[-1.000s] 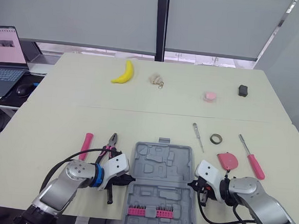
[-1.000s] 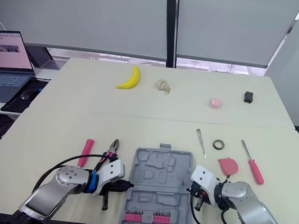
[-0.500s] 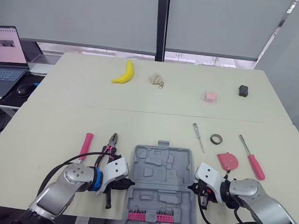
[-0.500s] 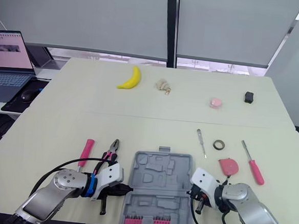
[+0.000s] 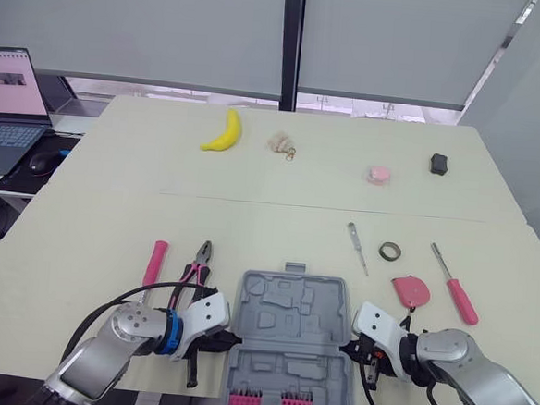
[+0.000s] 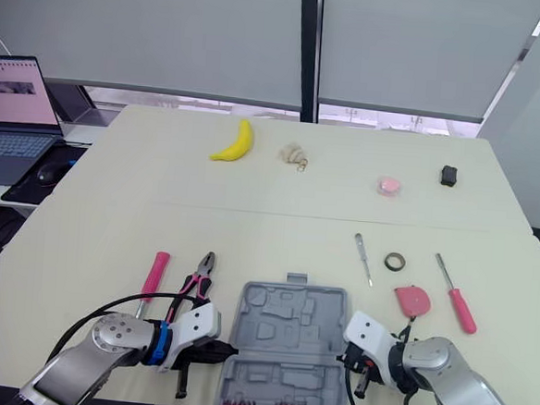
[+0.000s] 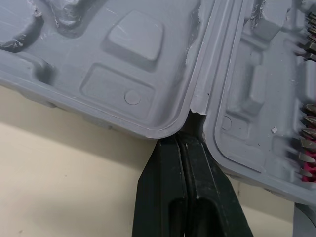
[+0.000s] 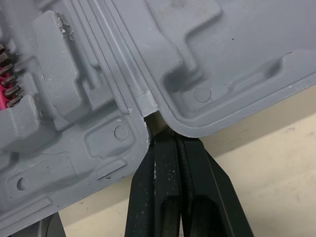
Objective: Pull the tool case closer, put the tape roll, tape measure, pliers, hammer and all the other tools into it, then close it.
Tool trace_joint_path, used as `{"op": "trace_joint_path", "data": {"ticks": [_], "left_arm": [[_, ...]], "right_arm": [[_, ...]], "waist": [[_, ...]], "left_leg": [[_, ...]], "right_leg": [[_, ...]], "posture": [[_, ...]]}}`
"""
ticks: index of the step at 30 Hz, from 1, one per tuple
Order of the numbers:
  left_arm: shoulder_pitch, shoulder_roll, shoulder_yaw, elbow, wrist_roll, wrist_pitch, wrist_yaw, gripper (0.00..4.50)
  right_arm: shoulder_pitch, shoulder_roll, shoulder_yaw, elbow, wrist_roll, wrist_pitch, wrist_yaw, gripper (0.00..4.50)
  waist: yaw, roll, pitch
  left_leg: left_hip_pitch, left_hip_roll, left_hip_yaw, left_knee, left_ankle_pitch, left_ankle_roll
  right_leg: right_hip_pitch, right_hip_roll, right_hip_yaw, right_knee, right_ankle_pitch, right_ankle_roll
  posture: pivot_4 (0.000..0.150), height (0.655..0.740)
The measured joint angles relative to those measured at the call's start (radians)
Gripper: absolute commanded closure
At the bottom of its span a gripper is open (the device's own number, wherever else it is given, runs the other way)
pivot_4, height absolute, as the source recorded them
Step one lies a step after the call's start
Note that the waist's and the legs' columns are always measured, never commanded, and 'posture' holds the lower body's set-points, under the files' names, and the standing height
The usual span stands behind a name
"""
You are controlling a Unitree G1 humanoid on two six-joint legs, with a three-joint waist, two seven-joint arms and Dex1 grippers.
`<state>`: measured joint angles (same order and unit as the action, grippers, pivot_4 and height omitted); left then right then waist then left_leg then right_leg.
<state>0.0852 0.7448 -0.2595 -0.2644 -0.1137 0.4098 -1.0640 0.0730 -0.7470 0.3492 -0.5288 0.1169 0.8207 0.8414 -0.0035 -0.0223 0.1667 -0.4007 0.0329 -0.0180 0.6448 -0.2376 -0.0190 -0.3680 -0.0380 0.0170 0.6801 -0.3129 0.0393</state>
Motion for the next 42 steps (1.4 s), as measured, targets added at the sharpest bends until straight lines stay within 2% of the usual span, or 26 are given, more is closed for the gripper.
{"op": "trace_joint_path", "data": {"ticks": [12,22,26,29,32,33,35,39,42], "left_arm": [[-0.001,0.015,-0.001,-0.001,-0.005,0.0,0.0,4.5],[-0.001,0.029,0.042,0.005,-0.018,-0.004,0.013,4.5],[0.011,0.042,0.159,0.001,-0.114,-0.008,-0.007,4.5],[0.031,0.052,0.297,0.007,-0.205,-0.042,-0.043,4.5],[0.036,0.067,0.464,0.099,-0.263,-0.112,-0.06,4.5],[0.031,0.074,0.503,0.139,-0.268,-0.125,-0.059,4.32],[0.023,0.095,0.568,0.235,-0.275,-0.14,-0.057,3.94],[0.024,0.141,0.662,0.405,-0.28,-0.158,-0.06,2.55],[0.051,0.168,0.713,0.486,-0.28,-0.176,-0.065,1.66]], "right_arm": [[0.022,0.006,-0.006,-0.017,0.006,0.002,-0.04,4.43],[0.191,-0.044,-0.199,-0.094,0.001,-0.033,-0.139,4.43],[0.26,-0.059,-0.301,-0.119,-0.002,-0.168,-0.143,4.43],[0.316,-0.058,-0.423,-0.126,0.015,-0.261,-0.126,4.43],[0.378,-0.053,-0.593,-0.123,0.066,-0.329,-0.082,4.43],[0.393,-0.054,-0.641,-0.119,0.083,-0.34,-0.064,4.47],[0.418,-0.062,-0.735,-0.089,0.117,-0.36,-0.017,4.02],[0.441,-0.101,-0.881,-0.013,0.172,-0.375,0.086,3.04],[0.447,-0.129,-0.942,0.027,0.19,-0.373,0.137,2.35]], "waist": [[0.0,0.0,0.0],[0.001,-0.001,0.001],[0.0,-0.001,0.001],[0.002,-0.001,0.001],[0.002,-0.001,0.001],[0.002,-0.001,0.001],[0.001,-0.001,0.001],[0.0,-0.001,0.001],[0.0,-0.002,0.001]], "left_leg": [[0.0,0.0,0.0,0.0,0.0,0.0],[0.0,0.001,0.0,0.0,0.0,0.0],[0.0,0.003,0.001,0.0,0.0,0.0],[0.0,0.004,0.001,0.0,0.0,0.0],[0.0,0.004,0.001,-0.001,0.0,0.0],[0.0,0.004,0.002,-0.001,0.0,0.0],[0.001,0.004,0.002,0.0,0.0,0.0],[0.001,0.005,0.005,0.0,0.0,0.0],[0.001,0.006,0.005,-0.001,0.0,0.0]], "right_leg": [[0.0,0.0,0.0,0.0,0.0,0.0],[0.0,0.0,0.0,0.0,-0.001,0.0],[-0.001,0.0,0.0,0.0,-0.003,0.003],[0.0,0.001,0.0,0.0,-0.003,0.003],[0.0,0.001,0.0,0.0,-0.002,-0.001],[0.0,0.001,0.0,0.0,-0.002,-0.001],[0.0,0.001,0.0,0.0,-0.002,-0.001],[-0.001,0.001,0.001,0.0,-0.002,-0.001],[-0.001,0.0,0.0,-0.001,-0.002,-0.002]], "posture": [[0.15,0.7274],[0.15,0.7274],[0.15,0.7274],[0.15,0.7274],[0.15,0.7274],[0.15,0.7274],[0.15,0.7274],[0.15,0.7274],[0.15,0.7274]]}}
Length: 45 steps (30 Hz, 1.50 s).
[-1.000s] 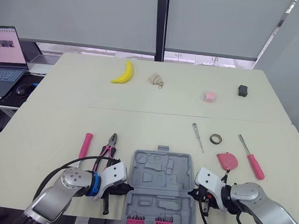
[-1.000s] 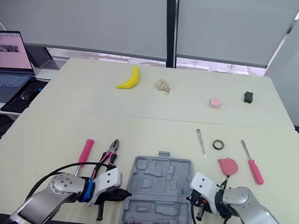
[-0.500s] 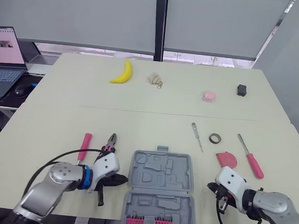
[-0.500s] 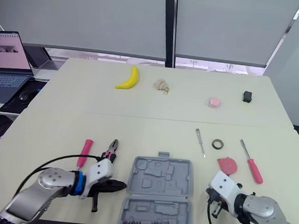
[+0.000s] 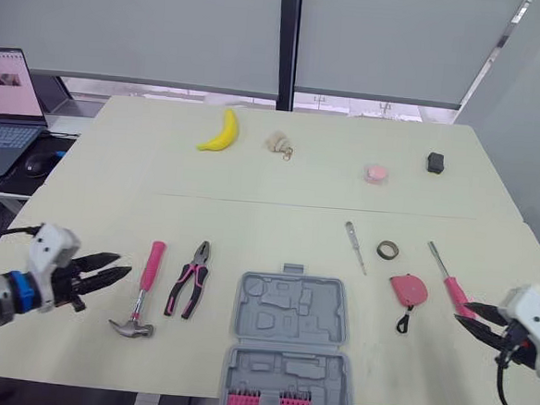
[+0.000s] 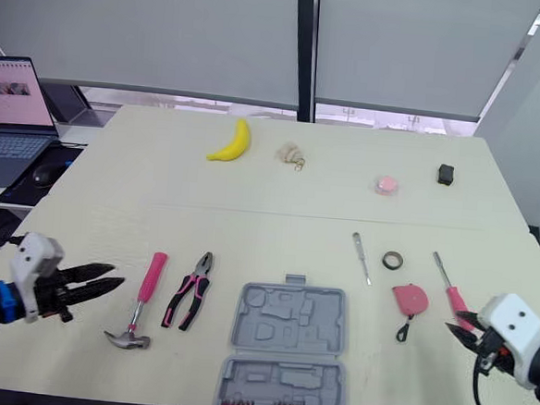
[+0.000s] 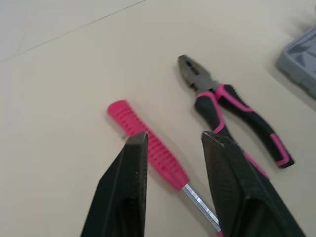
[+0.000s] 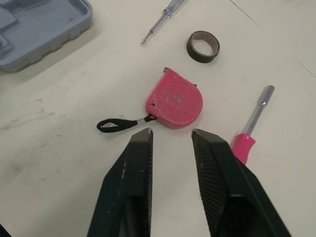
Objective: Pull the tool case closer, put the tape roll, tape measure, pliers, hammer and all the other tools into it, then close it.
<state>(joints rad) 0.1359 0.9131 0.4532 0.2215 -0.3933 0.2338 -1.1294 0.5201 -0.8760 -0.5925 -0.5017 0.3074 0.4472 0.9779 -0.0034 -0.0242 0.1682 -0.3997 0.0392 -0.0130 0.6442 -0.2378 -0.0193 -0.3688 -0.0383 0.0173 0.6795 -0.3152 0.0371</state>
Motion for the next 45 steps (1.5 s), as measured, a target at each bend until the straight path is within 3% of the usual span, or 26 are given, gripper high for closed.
{"op": "trace_joint_path", "data": {"ticks": [5,8,20,38,45], "left_arm": [[0.089,0.017,0.055,0.111,0.004,-0.052,-0.023,0.05],[0.123,0.016,0.061,0.133,0.006,-0.077,-0.034,0.0],[0.156,0.015,0.063,0.133,0.007,-0.158,-0.041,0.0],[0.073,0.056,0.058,0.139,0.007,-0.182,-0.118,0.0],[0.018,0.033,-0.019,-0.034,-0.02,-0.174,-0.166,0.0]], "right_arm": [[0.009,-0.057,-0.07,0.105,0.009,0.003,0.071,0.95],[-0.005,-0.071,-0.082,0.175,-0.002,-0.01,0.091,0.03],[-0.084,-0.109,-0.039,0.353,-0.069,-0.128,0.112,0.03],[-0.1,-0.094,-0.016,0.351,-0.105,-0.21,0.102,0.03],[-0.136,-0.089,-0.009,0.269,-0.06,-0.171,0.101,0.03]], "waist": [[0.0,0.0,0.0],[0.001,0.0,0.0],[0.001,0.0,0.0],[0.0,0.0,0.0],[0.001,0.0,0.0]], "left_leg": [[0.0,0.003,0.0,-0.001,0.0,0.0],[0.0,0.005,-0.001,-0.002,0.0,0.0],[0.0,0.006,0.0,-0.002,0.0,0.0],[0.001,0.006,0.008,-0.003,0.0,0.0],[0.001,0.006,0.011,-0.003,0.0,0.0]], "right_leg": [[-0.001,-0.001,0.0,0.0,-0.002,-0.004],[-0.001,0.0,0.0,0.0,-0.002,-0.007],[-0.001,0.001,0.0,0.0,-0.004,-0.01],[-0.001,0.002,-0.001,0.001,-0.002,-0.007],[-0.001,0.002,0.001,0.0,-0.001,-0.005]], "posture": [[0.15,0.7274],[0.15,0.7274],[0.15,0.7274],[0.15,0.7274],[0.15,0.7274]]}}
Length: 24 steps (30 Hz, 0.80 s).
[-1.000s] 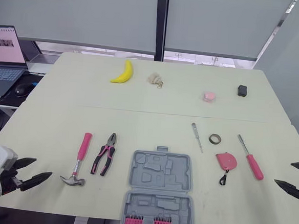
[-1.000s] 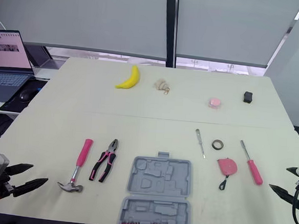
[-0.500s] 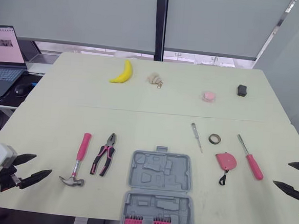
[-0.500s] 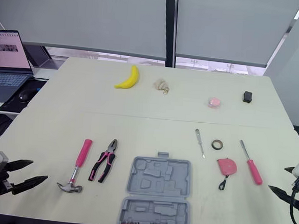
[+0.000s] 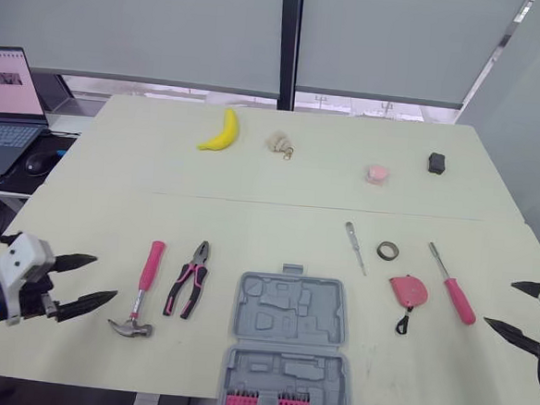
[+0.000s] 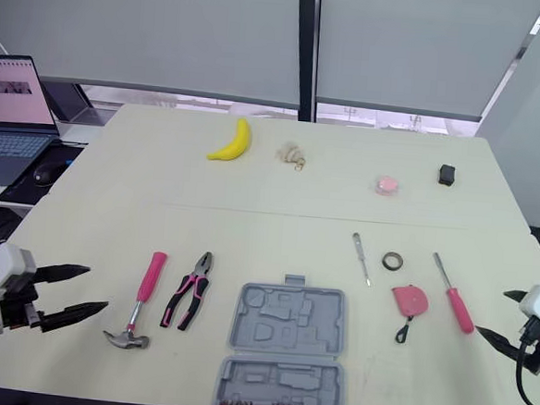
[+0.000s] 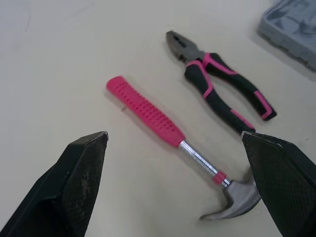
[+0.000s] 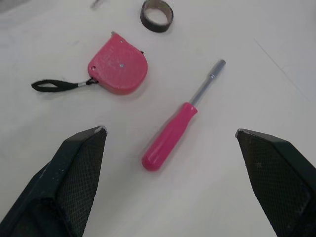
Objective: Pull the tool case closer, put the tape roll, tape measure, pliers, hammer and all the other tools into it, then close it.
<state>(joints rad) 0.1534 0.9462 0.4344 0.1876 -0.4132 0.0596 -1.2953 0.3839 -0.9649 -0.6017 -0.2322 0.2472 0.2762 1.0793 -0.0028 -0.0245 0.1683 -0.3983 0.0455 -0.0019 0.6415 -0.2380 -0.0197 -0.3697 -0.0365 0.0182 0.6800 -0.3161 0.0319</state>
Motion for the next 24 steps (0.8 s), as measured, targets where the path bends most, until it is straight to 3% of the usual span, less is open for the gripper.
{"op": "trace_joint_path", "data": {"ticks": [6,17,22,24], "left_arm": [[-0.091,-0.06,-0.131,-0.2,-0.06,0.076,-0.005,0.0],[-0.329,-0.13,-0.306,-0.346,-0.136,0.195,-0.022,0.0],[-0.341,-0.147,-0.349,-0.389,-0.146,0.226,-0.026,0.0],[-0.339,-0.147,-0.356,-0.41,-0.16,0.237,-0.035,0.0]], "right_arm": [[-0.085,0.0,0.084,-0.098,0.028,0.115,-0.049,0.03],[-0.337,0.064,0.356,-0.113,0.009,0.235,-0.191,0.03],[-0.421,0.133,0.474,-0.076,-0.027,0.259,-0.258,1.07],[-0.465,0.171,0.533,-0.054,-0.052,0.26,-0.286,1.07]], "waist": [[0.0,0.0,0.0],[-0.003,0.0,0.0],[-0.006,0.0,0.0],[-0.007,0.001,0.0]], "left_leg": [[0.0,0.0,0.0,0.001,0.0,0.0],[-0.001,0.0,0.001,0.002,0.0,0.0],[-0.002,0.0,0.001,0.002,0.0,0.0],[-0.001,0.001,0.0,0.002,0.0,0.0]], "right_leg": [[0.0,0.003,0.001,0.0,0.001,0.001],[-0.001,0.012,0.005,0.0,0.002,0.002],[-0.003,0.016,0.006,0.001,0.002,0.001],[-0.003,0.017,0.006,0.001,0.002,0.0]], "posture": [[0.15,0.7274],[0.15,0.7274],[0.15,0.7274],[0.15,0.7274]]}}
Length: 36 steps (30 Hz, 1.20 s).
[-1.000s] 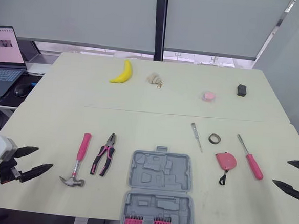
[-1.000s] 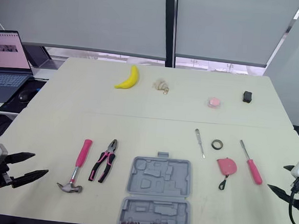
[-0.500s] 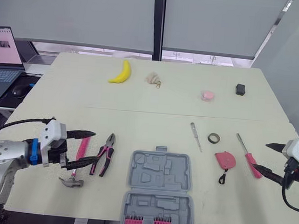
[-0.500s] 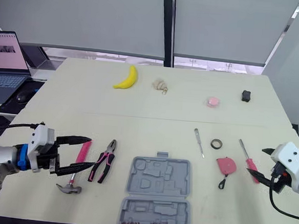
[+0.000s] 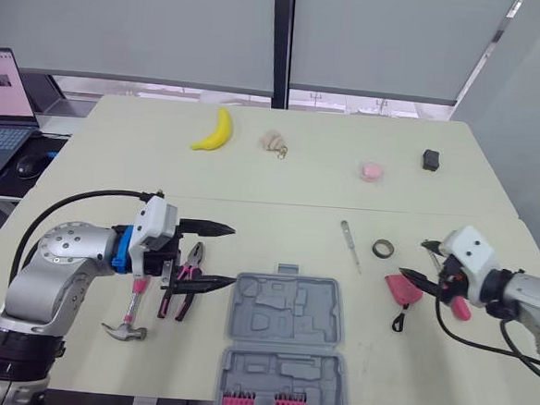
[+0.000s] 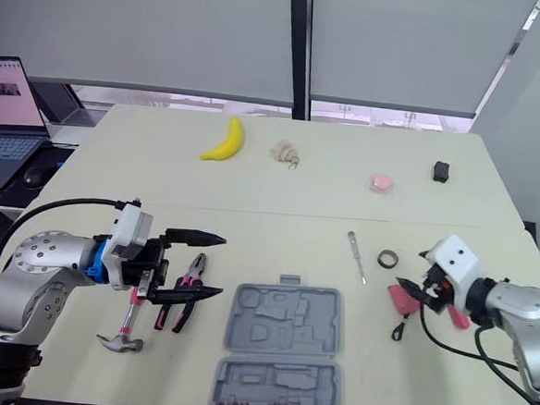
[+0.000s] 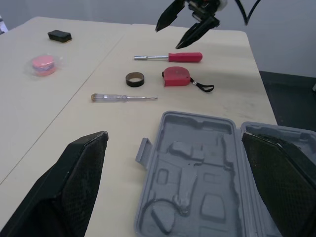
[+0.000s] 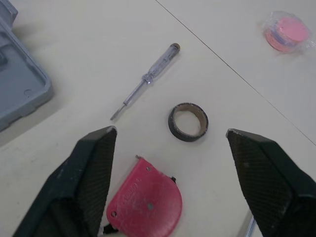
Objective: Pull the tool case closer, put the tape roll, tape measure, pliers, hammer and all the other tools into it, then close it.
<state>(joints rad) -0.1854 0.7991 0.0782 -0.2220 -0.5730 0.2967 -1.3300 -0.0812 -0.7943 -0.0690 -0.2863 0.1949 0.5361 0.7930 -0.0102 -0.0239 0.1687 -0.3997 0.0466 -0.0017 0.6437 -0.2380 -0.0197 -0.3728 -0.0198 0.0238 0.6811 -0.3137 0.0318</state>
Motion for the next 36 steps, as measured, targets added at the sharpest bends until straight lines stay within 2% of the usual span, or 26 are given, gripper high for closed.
{"op": "trace_joint_path", "data": {"ticks": [5,11,24,27,36], "left_arm": [[-0.001,-0.001,-0.029,-0.01,0.007,-0.014,-0.028,0.0],[-0.001,-0.017,-0.051,-0.019,0.022,-0.025,-0.03,0.0],[0.008,-0.024,-0.055,-0.061,0.022,-0.021,-0.009,0.0],[0.003,-0.03,-0.06,-0.06,0.022,-0.018,-0.004,0.0],[-0.033,-0.057,-0.082,-0.056,0.026,-0.014,0.02,0.0]], "right_arm": [[-0.126,0.094,0.13,0.153,-0.086,-0.019,-0.069,1.07],[-0.22,0.157,0.201,0.316,-0.157,-0.031,-0.119,1.07],[-0.284,0.22,0.222,0.483,-0.205,-0.046,-0.144,1.07],[-0.291,0.223,0.23,0.492,-0.214,-0.049,-0.144,1.65],[-0.319,0.247,0.233,0.526,-0.236,-0.053,-0.164,3.75]], "waist": [[-0.001,0.001,0.0],[0.0,0.001,0.0],[-0.002,0.001,0.0],[-0.005,0.001,0.0],[-0.011,0.001,0.0]], "left_leg": [[0.0,-0.001,0.001,0.001,0.0,0.0],[0.0,0.0,0.002,0.001,0.0,0.0],[0.0,0.0,0.002,0.001,0.0,0.0],[0.0,0.0,0.002,0.0,0.0,0.0],[0.0,0.0,0.002,0.001,0.0,0.0]], "right_leg": [[0.0,0.0,0.001,0.0,0.001,-0.001],[-0.001,0.0,0.002,0.0,0.001,-0.001],[-0.001,0.0,0.002,0.001,0.001,-0.002],[-0.001,0.0,0.002,0.001,0.001,-0.002],[-0.001,0.0,0.002,0.001,0.001,-0.002]], "posture": [[0.15,0.7274],[0.15,0.7274],[0.15,0.7274],[0.15,0.7274],[0.15,0.7274]]}}
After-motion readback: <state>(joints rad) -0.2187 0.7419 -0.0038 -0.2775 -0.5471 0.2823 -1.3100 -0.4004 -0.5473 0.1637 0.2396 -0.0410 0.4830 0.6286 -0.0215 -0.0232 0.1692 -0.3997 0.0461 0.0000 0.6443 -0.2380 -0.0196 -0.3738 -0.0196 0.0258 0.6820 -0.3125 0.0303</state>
